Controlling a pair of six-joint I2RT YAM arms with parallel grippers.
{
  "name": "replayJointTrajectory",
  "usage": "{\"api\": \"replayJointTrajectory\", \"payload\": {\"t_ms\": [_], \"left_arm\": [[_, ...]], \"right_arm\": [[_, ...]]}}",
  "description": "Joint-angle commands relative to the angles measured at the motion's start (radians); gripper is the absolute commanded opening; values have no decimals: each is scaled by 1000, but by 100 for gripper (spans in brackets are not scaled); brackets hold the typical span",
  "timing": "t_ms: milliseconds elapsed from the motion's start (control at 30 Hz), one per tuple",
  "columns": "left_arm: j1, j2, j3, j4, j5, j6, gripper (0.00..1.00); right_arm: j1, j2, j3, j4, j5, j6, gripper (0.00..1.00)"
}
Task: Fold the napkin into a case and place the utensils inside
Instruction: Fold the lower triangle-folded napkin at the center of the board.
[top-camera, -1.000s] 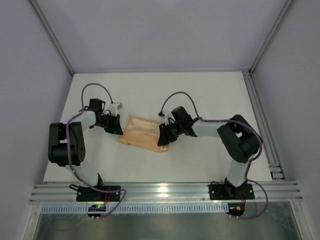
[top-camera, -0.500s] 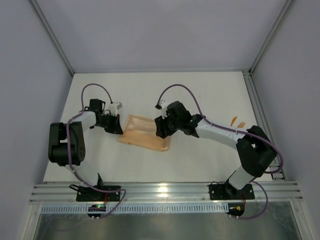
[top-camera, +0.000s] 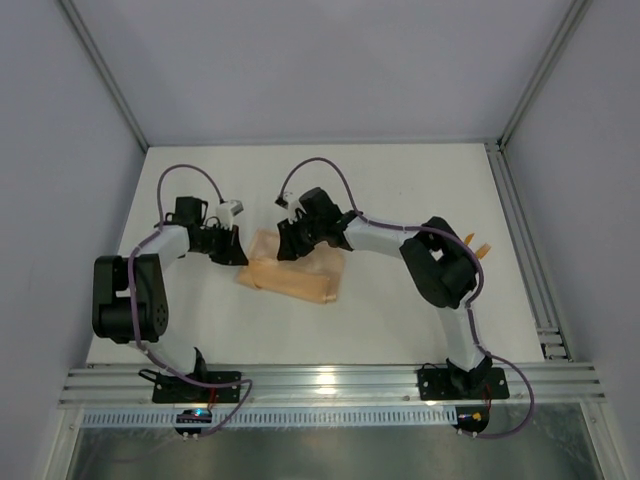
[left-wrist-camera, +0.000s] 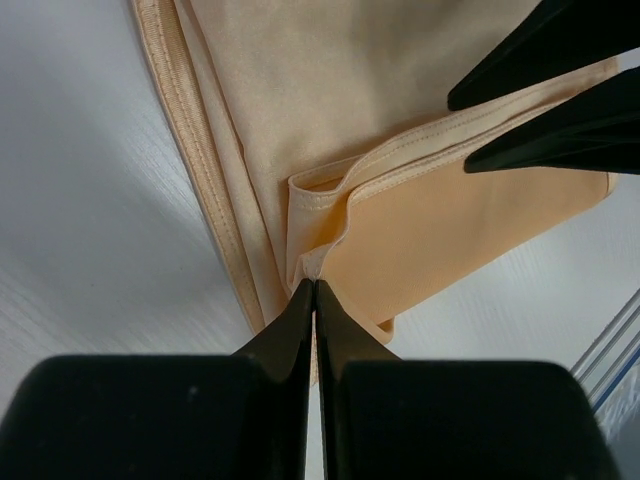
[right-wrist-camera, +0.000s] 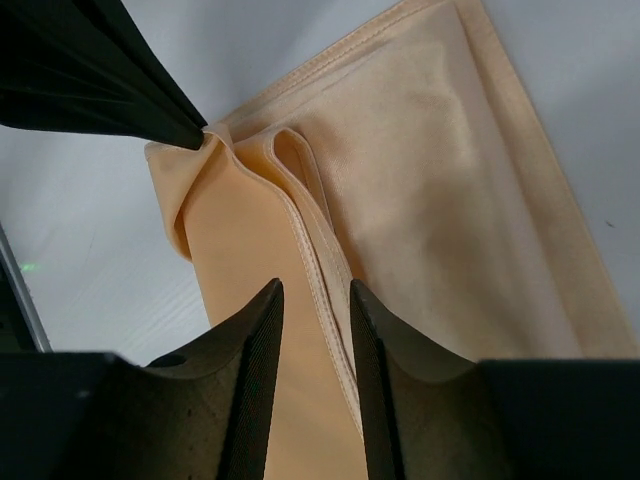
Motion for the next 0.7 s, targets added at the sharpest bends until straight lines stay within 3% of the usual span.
{"api": "replayJointTrajectory", "payload": {"t_ms": [0, 467, 667], "left_arm": [[-2, -37, -7, 25, 42, 6, 0], [-2, 1, -2, 96, 62, -40, 0], [-2, 81, 5, 126, -42, -72, 0]], "right_arm": [[-2, 44, 63, 27, -126, 51, 37], [-2, 188, 140, -47, -171, 148, 34], [0, 164, 134, -76, -149, 121, 32]]}}
